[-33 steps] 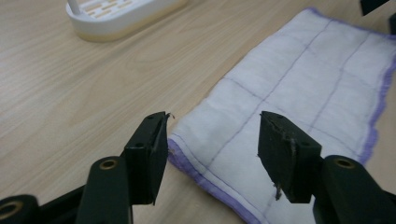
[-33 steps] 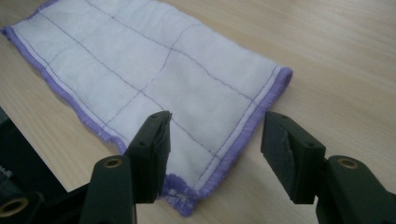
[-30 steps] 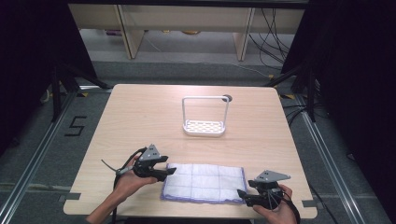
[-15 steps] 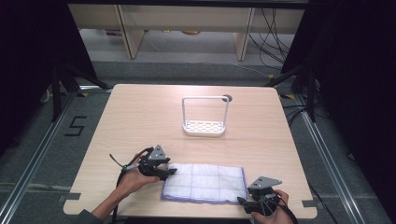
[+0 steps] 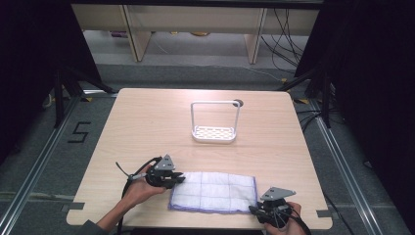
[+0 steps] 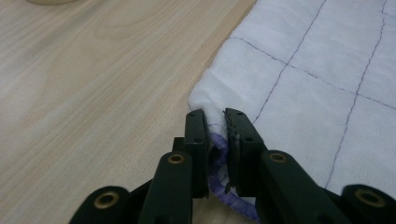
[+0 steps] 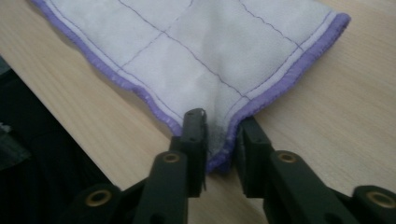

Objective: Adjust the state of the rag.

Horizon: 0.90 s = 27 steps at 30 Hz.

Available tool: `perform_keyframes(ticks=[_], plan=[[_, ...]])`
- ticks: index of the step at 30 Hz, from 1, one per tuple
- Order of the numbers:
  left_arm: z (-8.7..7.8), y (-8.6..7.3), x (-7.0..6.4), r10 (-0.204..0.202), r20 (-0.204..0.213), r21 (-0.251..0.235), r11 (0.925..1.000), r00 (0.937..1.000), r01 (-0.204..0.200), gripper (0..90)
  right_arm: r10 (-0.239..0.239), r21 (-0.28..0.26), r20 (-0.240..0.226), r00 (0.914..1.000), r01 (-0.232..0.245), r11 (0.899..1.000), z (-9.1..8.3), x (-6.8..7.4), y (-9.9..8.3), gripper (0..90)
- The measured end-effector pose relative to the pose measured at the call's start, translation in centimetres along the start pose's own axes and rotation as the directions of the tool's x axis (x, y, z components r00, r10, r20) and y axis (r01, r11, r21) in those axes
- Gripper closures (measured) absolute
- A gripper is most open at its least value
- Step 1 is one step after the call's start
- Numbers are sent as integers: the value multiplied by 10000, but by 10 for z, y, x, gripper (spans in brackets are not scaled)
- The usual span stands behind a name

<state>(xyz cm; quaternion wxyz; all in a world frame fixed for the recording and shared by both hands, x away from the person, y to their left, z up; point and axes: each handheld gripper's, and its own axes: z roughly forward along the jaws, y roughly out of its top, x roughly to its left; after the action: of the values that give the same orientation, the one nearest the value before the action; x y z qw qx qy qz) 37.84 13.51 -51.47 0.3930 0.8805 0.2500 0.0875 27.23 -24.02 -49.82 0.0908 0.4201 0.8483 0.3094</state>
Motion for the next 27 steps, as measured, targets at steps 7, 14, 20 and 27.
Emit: perform_keyframes(ticks=[7, 14, 20, 27], plan=[[-12, -8, -10, 390, -312, 185, 9991, 9988, -385, 825, -521, -14, -204, 9984, 521, 9986, 0, -4, 4, 860], [-30, -17, -22, 394, -517, -72, 9992, 9979, -398, 825, -830, -233, -84, 9965, 828, 9963, 7, -22, 30, 862], [-40, -23, -33, 402, -446, -437, 9982, 9982, -421, 822, -978, -158, -355, 9946, 973, 9951, 26, -53, 76, 861], [-42, -27, -49, 567, -184, -502, 9971, 9982, -576, 822, -1552, 260, -263, 9875, 1559, 9874, 46, -64, 111, 860]])
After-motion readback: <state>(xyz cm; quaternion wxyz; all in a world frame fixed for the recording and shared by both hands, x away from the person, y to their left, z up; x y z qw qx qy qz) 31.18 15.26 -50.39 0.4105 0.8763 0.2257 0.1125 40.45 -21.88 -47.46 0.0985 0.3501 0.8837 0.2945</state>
